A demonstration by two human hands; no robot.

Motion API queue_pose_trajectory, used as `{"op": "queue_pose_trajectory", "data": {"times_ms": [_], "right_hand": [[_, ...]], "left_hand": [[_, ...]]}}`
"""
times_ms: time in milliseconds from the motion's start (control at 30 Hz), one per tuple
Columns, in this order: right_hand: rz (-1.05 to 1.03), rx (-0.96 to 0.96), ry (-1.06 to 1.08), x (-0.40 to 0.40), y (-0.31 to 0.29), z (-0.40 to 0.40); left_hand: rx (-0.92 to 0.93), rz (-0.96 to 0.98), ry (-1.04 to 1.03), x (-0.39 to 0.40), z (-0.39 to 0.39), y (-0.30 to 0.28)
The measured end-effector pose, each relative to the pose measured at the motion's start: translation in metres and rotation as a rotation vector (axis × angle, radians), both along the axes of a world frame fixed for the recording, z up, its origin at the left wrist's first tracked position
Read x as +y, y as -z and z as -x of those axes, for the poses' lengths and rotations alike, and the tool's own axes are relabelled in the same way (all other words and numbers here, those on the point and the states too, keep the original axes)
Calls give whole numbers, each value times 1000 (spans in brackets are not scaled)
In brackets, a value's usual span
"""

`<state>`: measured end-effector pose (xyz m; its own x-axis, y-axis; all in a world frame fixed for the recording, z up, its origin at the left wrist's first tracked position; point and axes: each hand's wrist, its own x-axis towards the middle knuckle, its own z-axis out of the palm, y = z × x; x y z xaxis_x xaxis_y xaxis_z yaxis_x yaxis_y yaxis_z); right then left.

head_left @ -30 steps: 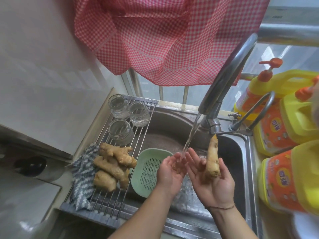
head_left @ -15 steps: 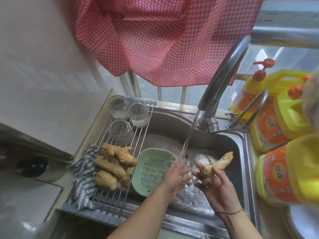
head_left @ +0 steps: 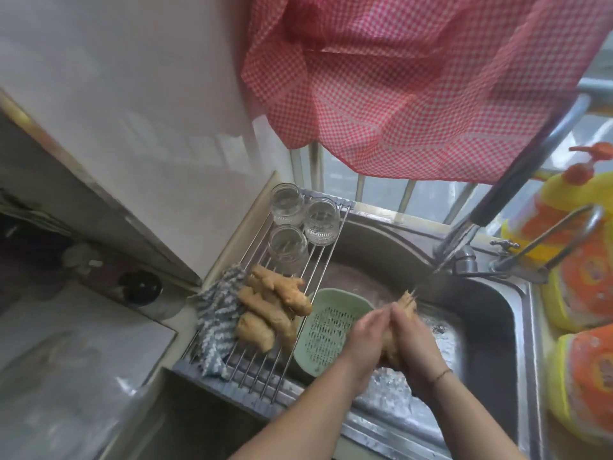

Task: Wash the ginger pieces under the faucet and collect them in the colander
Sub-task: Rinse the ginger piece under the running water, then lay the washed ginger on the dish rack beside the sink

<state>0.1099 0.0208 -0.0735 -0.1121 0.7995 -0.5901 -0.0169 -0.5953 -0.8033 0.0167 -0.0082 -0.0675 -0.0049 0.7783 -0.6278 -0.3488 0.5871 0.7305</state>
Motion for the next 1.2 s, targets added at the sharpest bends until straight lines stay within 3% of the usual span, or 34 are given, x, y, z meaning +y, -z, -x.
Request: {"op": "queue_pose_trajectory", "data": {"times_ms": [100, 233, 333, 467, 667, 800, 900, 1200], "right_hand": [[1, 41, 118, 0, -7, 2], [52, 184, 192, -3, -12, 5], [-38, 177, 200, -8, -11, -5], [39, 268, 207, -30, -4, -13], [4, 8, -204, -63, -2, 29], [-122, -185, -449, -71, 0, 66], [-220, -280, -520, -74, 3, 88], [-549, -570, -632, -89, 15, 119]], "left_hand": [[70, -2, 41, -3, -2, -1], [-111, 40, 46, -10, 7, -6], [23, 25, 93, -14, 25, -6], [326, -60, 141, -25, 60, -11], [771, -182, 421, -69, 132, -39], [1012, -231, 414, -100, 176, -38], [1248, -244, 421, -110, 195, -29], [1290, -268, 328, -128, 210, -20]]}}
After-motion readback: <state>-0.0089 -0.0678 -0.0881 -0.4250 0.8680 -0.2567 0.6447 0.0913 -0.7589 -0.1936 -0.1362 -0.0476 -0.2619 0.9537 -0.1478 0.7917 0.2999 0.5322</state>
